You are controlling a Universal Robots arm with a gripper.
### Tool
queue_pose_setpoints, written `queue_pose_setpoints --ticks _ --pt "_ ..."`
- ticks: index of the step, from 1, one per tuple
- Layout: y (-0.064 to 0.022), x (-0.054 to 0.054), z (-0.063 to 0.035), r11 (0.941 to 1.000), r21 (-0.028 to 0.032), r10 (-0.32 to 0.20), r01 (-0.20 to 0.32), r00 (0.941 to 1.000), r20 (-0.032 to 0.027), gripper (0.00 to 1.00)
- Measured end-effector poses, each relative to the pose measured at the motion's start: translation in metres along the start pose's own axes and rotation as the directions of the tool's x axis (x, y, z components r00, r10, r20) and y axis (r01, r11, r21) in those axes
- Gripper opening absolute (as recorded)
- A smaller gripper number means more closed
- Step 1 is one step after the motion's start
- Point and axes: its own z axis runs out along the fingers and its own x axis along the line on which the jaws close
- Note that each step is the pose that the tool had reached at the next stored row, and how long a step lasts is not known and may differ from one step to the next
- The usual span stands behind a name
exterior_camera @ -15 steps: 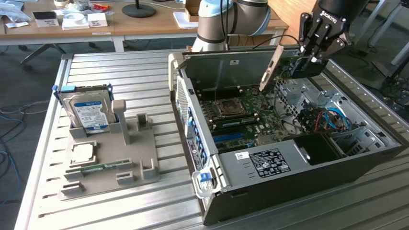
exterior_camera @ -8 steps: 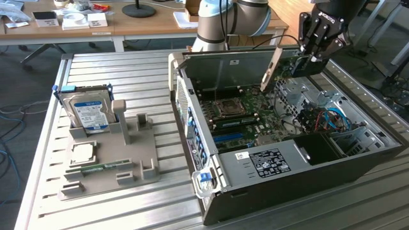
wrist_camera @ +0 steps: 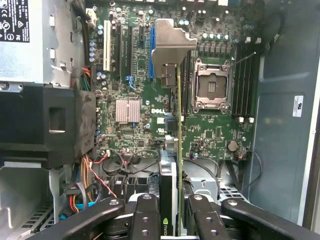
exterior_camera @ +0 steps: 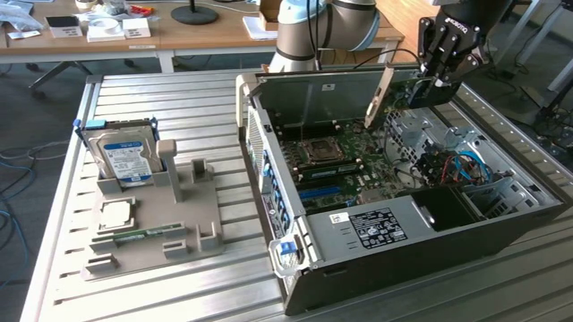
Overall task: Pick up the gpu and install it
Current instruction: 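Insert the gpu into the slot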
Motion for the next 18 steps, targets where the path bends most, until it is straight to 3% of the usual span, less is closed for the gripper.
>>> queue_pose_setpoints --ticks 18 --pt "0.0012 0.0 0.0 1.0 0.0004 0.005 -0.005 1.0 -0.0002 0.27"
